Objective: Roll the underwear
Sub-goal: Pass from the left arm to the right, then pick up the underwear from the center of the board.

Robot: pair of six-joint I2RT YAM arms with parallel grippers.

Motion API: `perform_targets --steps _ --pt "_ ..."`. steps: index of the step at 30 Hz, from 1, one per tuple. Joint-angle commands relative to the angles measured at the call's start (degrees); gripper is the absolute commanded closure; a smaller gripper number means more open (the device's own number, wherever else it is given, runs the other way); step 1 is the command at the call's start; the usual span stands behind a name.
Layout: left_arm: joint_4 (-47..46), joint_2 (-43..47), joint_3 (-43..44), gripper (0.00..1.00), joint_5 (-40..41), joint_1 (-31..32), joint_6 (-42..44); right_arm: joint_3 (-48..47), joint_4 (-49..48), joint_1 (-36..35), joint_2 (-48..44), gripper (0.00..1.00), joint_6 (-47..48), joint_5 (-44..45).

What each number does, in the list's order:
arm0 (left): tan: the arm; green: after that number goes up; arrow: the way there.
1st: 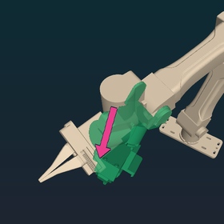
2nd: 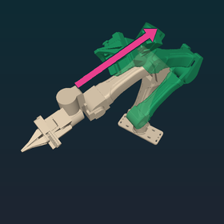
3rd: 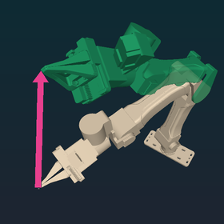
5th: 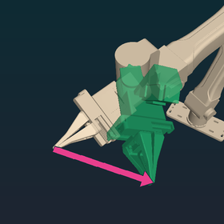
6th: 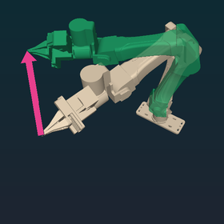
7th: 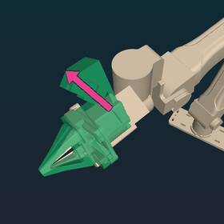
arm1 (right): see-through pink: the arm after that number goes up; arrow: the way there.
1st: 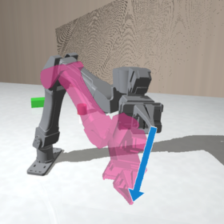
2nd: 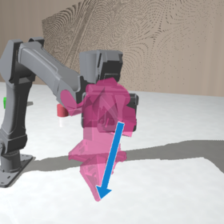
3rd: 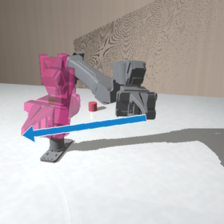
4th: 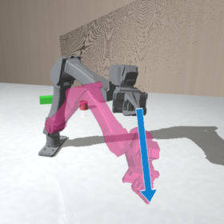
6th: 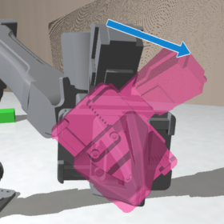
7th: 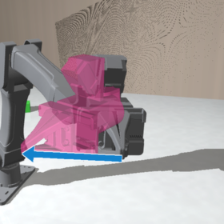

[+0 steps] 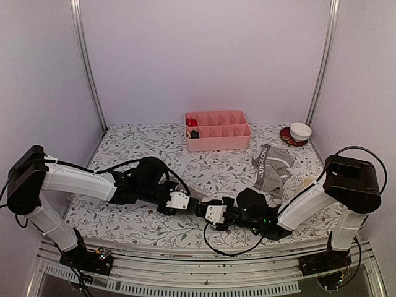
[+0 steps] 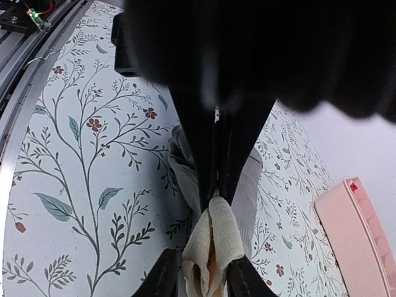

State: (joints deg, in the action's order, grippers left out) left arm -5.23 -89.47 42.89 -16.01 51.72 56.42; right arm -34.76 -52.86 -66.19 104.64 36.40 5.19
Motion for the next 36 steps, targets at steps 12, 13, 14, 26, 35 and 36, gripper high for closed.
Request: perform_targets --steps 12,13,14,26,35,36 --pt "-4.0 7.7 -5.8 0.04 1.2 -0.4 -3.3 -4.8 5.1 1.0 -2.0 0.98 -7.5 4.7" --pt "-4.9 8.8 -7.5 0.02 2.0 -0.5 -3.5 -4.8 5.3 1.2 -2.4 0.98 -8.1 5.2" --pt "-5.6 9.8 -9.0 0.02 2.6 -0.6 -3.6 -4.8 5.5 1.4 -2.9 0.98 -8.6 5.5" --pt "-19.4 3.8 -17.7 0.02 13.1 -0.9 -4.9 -4.6 6.7 2.1 -4.7 0.98 -10.9 6.7" --pt "-29.9 -1.6 -17.0 0.09 19.8 -3.2 -6.3 -4.2 7.0 2.3 -5.4 0.98 -10.9 5.7" --pt "-29.8 -1.3 -17.0 0.15 19.4 -3.6 -6.4 -4.1 7.1 2.3 -5.5 0.98 -10.9 5.8"
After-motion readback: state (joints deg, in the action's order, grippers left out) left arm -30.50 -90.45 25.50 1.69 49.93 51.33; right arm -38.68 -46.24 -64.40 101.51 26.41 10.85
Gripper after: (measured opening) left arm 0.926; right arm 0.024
